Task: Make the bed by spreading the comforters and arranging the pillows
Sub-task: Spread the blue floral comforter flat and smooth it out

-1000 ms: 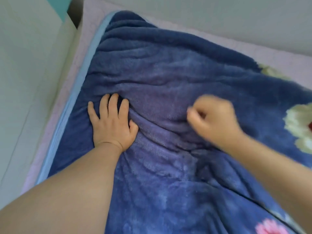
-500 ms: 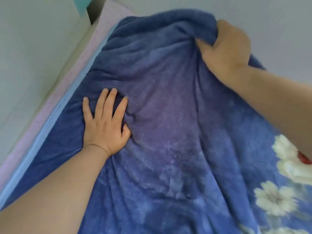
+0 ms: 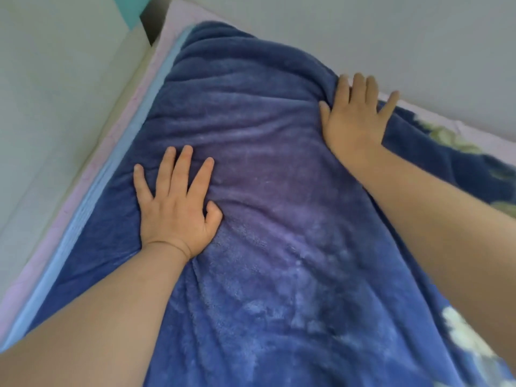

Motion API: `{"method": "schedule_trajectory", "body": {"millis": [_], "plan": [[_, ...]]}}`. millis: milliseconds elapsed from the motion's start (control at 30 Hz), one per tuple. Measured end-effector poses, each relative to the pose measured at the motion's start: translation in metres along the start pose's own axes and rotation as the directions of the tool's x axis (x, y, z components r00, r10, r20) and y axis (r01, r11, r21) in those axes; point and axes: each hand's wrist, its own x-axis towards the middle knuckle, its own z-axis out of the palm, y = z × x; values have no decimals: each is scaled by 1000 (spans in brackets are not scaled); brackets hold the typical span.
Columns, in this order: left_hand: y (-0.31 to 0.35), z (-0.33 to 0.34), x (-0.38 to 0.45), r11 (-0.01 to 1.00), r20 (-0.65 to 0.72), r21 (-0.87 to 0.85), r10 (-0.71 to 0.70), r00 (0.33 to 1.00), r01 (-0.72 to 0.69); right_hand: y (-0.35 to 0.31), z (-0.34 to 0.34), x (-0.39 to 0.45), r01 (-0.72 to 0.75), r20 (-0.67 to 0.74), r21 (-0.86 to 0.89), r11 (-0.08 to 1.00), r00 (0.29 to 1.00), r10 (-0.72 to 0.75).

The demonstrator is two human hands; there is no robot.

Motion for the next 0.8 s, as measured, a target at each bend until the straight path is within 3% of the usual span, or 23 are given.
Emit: {"method": "schedule_trajectory", "body": {"millis": [167,300,600,800], "plan": [[4,-12,-2,998,108,2,-64,992,64,-20,14,-147,163,-172,96,982,974,-145],[5,-11,-5,998,122,36,-58,991,54,-29,45,-244,80,-29,64,995,997,-78],[2,-11,-9,1000,20,7,-4,1000,4,-40,62,-228,20,-77,120,993,997,-11],[-16,-9,-20,981,-55,-76,174,983,-178,-47,56,-218,28,-28,144,989,999,-24]]}}
